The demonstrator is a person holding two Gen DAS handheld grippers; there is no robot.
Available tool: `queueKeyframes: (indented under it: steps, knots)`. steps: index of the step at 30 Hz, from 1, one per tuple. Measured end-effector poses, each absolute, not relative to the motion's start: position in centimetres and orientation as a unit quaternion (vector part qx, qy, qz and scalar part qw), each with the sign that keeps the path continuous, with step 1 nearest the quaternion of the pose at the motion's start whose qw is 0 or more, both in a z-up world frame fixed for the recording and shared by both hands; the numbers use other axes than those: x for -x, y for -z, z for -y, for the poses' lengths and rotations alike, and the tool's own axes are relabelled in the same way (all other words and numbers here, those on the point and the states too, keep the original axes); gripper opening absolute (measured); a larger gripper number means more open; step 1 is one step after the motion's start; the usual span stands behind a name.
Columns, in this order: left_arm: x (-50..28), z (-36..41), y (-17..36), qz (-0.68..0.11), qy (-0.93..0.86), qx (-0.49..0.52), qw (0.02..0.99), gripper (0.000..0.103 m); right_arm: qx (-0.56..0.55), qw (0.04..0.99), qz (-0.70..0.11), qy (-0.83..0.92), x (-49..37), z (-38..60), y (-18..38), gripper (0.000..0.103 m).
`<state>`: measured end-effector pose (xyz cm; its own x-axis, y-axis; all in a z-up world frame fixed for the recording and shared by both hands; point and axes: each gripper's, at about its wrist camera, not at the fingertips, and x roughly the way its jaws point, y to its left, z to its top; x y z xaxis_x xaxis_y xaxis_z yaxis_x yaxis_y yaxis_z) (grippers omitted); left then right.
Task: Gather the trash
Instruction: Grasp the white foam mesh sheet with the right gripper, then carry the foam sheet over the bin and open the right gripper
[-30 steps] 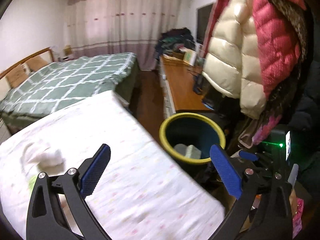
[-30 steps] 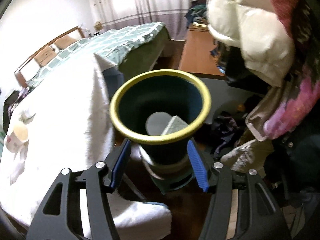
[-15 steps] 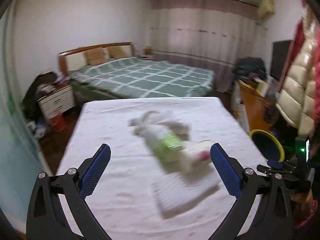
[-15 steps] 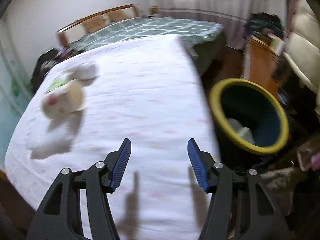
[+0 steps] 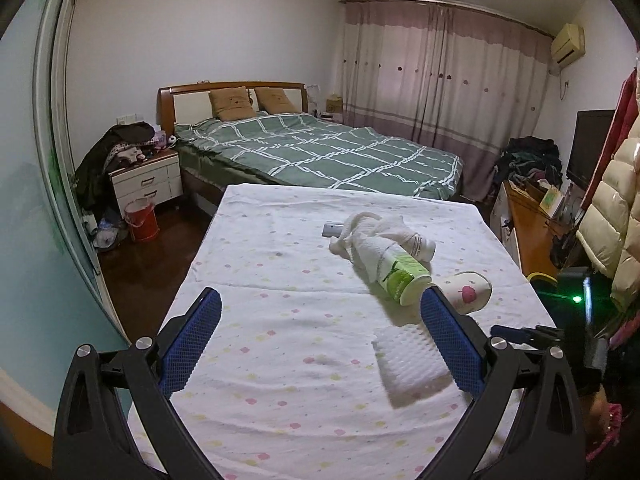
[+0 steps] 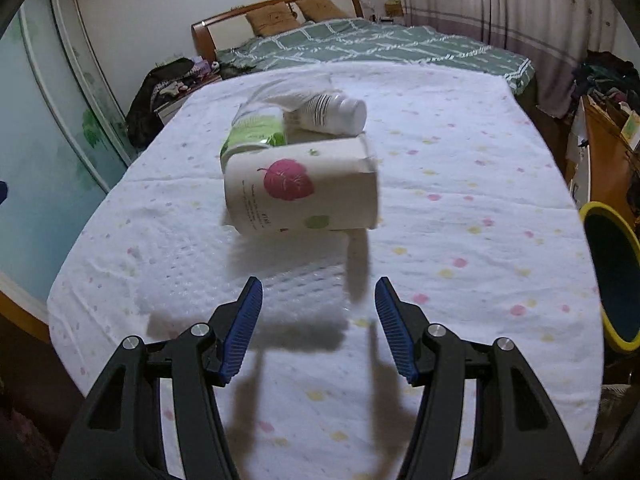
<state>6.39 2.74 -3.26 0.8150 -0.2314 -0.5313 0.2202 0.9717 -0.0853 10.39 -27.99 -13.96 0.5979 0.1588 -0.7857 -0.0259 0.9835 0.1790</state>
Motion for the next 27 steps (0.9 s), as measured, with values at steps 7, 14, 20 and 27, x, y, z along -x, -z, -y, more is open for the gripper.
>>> queueKeyframes:
  steps: [7, 14, 20, 27]
  knots:
    - [-6.8, -1.8, 3.9, -0.289, 0.126, 0.008, 0.949, 0.098, -0.094, 0.881, -0.459, -0.070, -11.1, 27.6, 14.8, 0.026]
    - [-7.0, -0.3, 4.6, -0.299, 0.137, 0.001, 0.944, 0.098, -0.120, 0.884, -0.442, -0.089, -8.7, 29.1, 13.6, 0.007]
    - [-7.0, 0.6, 4.9, -0.301, 0.143, -0.004, 0.943, 0.098, -0.123, 0.891, -0.424, -0.103, -5.8, 30.0, 11.6, 0.006]
    - [-6.9, 1.6, 5.1, -0.301, 0.154, -0.009, 0.941, 0.098, -0.113, 0.910, -0.387, -0.099, -2.4, 31.3, 7.9, 0.006]
